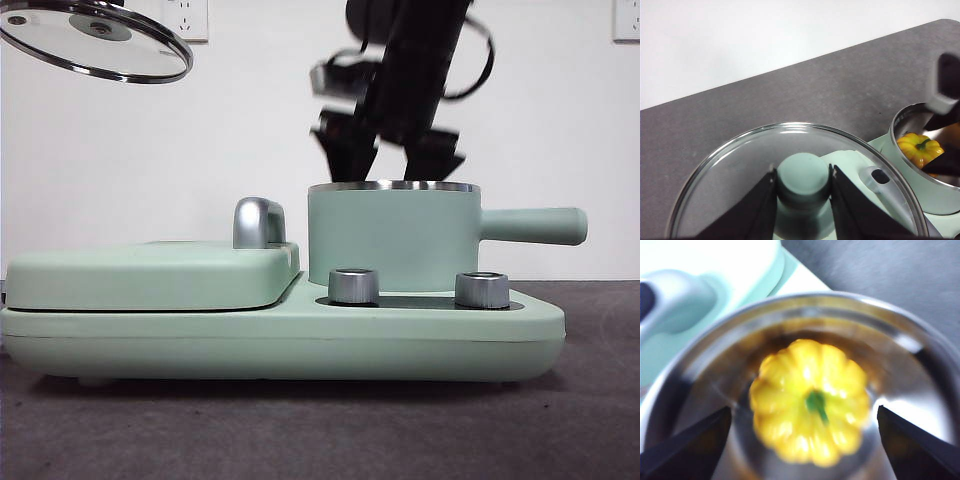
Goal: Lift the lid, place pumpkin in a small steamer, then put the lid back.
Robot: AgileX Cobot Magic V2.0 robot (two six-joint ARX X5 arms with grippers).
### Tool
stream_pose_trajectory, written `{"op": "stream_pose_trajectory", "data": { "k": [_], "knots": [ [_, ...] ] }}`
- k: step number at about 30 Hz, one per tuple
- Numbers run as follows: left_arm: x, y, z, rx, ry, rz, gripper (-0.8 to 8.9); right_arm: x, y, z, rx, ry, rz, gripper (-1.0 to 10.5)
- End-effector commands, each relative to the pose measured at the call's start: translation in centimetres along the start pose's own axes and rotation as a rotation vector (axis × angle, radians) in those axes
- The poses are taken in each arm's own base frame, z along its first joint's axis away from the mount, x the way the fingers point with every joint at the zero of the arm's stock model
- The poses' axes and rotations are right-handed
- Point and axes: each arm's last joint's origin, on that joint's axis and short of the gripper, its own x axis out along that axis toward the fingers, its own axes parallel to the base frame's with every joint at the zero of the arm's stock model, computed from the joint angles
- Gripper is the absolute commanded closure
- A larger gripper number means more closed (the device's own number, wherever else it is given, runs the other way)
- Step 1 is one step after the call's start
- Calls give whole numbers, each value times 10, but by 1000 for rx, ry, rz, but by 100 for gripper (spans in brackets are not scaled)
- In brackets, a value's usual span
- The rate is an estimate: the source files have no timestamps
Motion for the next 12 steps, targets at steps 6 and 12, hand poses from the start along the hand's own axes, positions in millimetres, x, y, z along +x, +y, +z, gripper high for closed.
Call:
{"op": "stream_pose_trajectory", "data": {
  "k": [6,12],
  "knots": [
    [-2,0,7,23,-37,1,797,-80,7,-15,10,-205,-50,579],
    [-2,-1,7,12,-40,-11,797,-114,20,-83,72,-450,-52,579]
  ]
}}
